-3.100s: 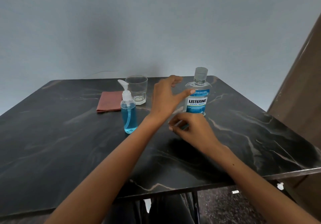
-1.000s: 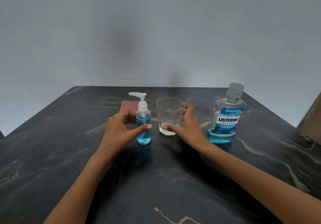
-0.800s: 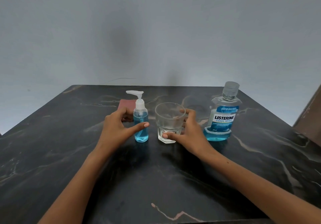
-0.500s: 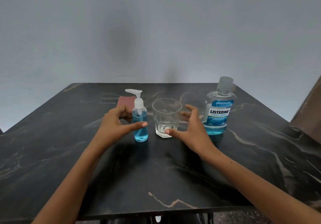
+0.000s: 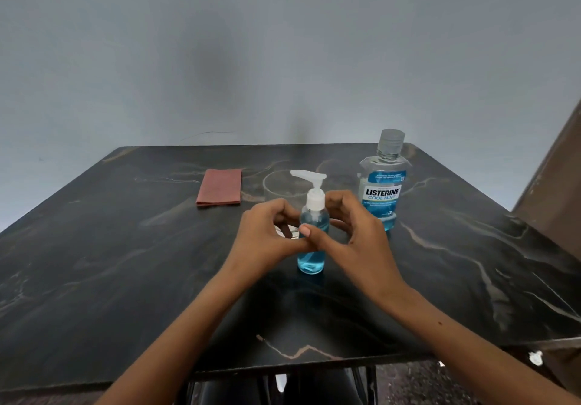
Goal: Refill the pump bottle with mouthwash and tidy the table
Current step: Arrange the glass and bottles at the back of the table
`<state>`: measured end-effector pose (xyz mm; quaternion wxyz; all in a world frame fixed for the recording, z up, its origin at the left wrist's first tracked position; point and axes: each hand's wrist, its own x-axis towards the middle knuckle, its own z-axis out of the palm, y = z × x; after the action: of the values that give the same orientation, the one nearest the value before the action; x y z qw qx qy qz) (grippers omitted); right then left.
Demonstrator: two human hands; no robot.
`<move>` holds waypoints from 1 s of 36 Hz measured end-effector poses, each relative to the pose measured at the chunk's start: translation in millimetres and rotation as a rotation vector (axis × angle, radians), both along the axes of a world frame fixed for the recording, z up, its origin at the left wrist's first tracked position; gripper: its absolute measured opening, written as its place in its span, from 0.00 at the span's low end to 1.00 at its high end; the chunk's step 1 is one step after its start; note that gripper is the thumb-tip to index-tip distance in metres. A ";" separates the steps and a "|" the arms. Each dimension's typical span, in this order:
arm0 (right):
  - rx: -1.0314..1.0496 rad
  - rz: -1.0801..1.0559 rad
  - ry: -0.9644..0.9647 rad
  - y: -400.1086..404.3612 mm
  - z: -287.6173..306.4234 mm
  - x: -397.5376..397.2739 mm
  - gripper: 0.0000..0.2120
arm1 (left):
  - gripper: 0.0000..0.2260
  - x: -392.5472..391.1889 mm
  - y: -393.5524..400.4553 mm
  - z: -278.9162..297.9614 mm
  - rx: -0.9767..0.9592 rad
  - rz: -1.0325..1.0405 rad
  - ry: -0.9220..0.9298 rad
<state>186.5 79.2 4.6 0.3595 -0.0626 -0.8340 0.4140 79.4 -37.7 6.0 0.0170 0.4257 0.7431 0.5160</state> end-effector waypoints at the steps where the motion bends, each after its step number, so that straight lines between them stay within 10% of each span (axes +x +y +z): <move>1: 0.000 -0.009 0.009 2.1 -0.1 -0.1 0.19 | 0.15 1.3 1.3 -0.2 0.004 -0.010 0.002; 13: -0.020 -0.088 -0.016 25.2 2.1 0.1 0.23 | 0.26 -41.4 -18.6 -3.8 0.076 0.309 0.018; 20: 0.028 0.012 -0.065 32.7 9.6 -1.7 0.39 | 0.47 -53.8 -4.0 -8.3 -0.100 0.130 -0.118; 36: 0.229 0.026 -0.133 29.6 20.8 -0.7 0.43 | 0.36 -55.1 -8.6 -11.8 -0.033 0.057 -0.076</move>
<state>185.8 108.8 25.3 0.3028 -0.0378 -0.8985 0.3156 24.4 -46.3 -5.8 0.0378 0.3842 0.7621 0.5198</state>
